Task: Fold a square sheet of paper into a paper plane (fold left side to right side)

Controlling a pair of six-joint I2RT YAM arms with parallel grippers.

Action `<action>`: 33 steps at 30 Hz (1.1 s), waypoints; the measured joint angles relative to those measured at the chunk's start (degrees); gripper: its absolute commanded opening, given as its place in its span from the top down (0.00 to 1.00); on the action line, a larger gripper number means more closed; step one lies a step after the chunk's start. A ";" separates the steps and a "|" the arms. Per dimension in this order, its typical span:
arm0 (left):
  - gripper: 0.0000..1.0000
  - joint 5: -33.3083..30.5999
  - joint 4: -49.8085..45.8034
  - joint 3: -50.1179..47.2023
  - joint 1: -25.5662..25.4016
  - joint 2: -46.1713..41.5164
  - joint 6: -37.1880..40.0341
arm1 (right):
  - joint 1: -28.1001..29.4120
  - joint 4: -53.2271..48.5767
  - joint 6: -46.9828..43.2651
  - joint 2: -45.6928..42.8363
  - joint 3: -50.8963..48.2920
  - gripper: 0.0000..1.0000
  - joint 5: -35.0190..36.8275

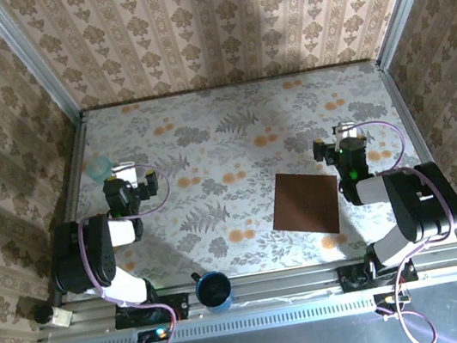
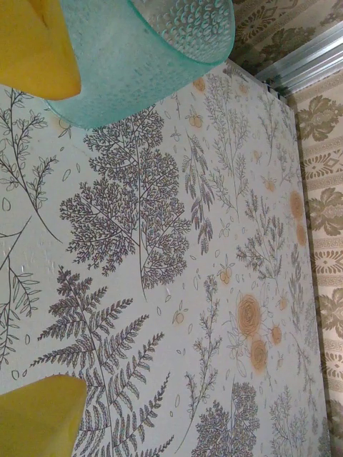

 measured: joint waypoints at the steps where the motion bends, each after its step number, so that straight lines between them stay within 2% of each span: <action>1: 0.00 0.00 0.00 0.00 -0.02 0.00 0.00 | 0.00 0.00 0.02 0.00 0.00 0.00 0.00; 33: 0.00 1.14 -0.33 0.00 -0.02 0.00 0.00 | 0.00 0.00 0.02 0.00 0.00 0.00 0.00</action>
